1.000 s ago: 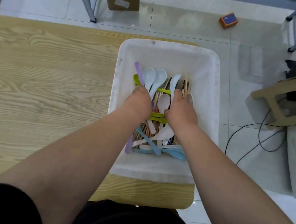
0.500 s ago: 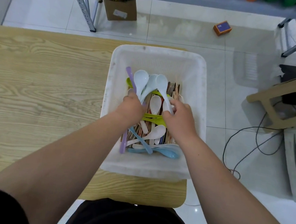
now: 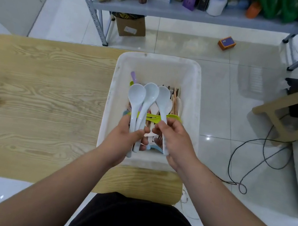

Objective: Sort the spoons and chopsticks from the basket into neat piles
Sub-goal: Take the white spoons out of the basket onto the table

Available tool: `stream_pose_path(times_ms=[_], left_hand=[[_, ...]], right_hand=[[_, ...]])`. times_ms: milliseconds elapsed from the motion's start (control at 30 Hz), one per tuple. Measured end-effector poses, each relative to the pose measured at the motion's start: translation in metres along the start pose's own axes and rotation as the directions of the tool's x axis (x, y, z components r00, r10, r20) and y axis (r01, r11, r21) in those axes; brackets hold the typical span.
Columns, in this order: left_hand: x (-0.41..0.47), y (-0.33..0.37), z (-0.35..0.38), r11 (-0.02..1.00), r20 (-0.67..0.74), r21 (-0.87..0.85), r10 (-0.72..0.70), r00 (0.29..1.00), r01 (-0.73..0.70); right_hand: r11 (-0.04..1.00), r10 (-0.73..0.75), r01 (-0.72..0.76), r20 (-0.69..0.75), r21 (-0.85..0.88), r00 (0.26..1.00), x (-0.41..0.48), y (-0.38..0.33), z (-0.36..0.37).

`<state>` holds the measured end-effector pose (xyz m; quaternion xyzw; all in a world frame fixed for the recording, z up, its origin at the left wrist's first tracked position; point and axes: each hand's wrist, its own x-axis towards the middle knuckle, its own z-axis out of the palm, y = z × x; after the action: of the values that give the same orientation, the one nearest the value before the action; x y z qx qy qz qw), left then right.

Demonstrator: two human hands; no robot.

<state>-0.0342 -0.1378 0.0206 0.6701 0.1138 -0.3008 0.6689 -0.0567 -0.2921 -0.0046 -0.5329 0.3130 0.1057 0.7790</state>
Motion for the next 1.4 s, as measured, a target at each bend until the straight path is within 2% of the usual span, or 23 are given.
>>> stream_pose_path(times_ms=[133,233,500,700,900,1000,1133,1400], left_hand=[[-0.030,-0.012,-0.007,0.989,-0.107,0.136,0.070,0.992,-0.055],[-0.055,-0.022,-0.013,0.967,-0.192,0.251,0.089,0.977,-0.039],[-0.117,-0.054,-0.045,0.990,-0.325,0.135,0.069,0.943,-0.026],[-0.152,-0.070,-0.105,0.996,-0.280,0.066,0.082,0.957,-0.066],[-0.198,-0.094,-0.201,0.997,-0.298,-0.017,0.062,0.953,-0.070],[-0.221,-0.107,-0.252,0.994,-0.295,-0.052,0.078,0.952,-0.097],[-0.243,-0.119,-0.302,0.976,-0.325,-0.185,0.052,0.944,-0.117],[-0.225,-0.123,-0.363,0.971,-0.337,-0.229,-0.006,0.941,-0.076]], right_hand=[[0.998,0.030,-0.039,0.182,0.045,0.983,-0.019,0.012,0.010],[0.998,0.037,-0.049,0.265,0.040,0.964,-0.029,0.024,0.017],[0.986,0.160,-0.135,0.352,-0.095,0.922,-0.064,0.054,0.054],[0.976,0.183,-0.112,0.423,-0.188,0.888,-0.090,0.078,0.110],[0.948,0.213,-0.052,0.501,-0.315,0.839,-0.128,0.119,0.200],[0.923,0.231,-0.026,0.498,-0.384,0.836,-0.144,0.149,0.250],[0.910,0.265,-0.042,0.503,-0.412,0.823,-0.157,0.184,0.305],[0.855,0.295,-0.029,0.441,-0.517,0.848,-0.131,0.200,0.370]])
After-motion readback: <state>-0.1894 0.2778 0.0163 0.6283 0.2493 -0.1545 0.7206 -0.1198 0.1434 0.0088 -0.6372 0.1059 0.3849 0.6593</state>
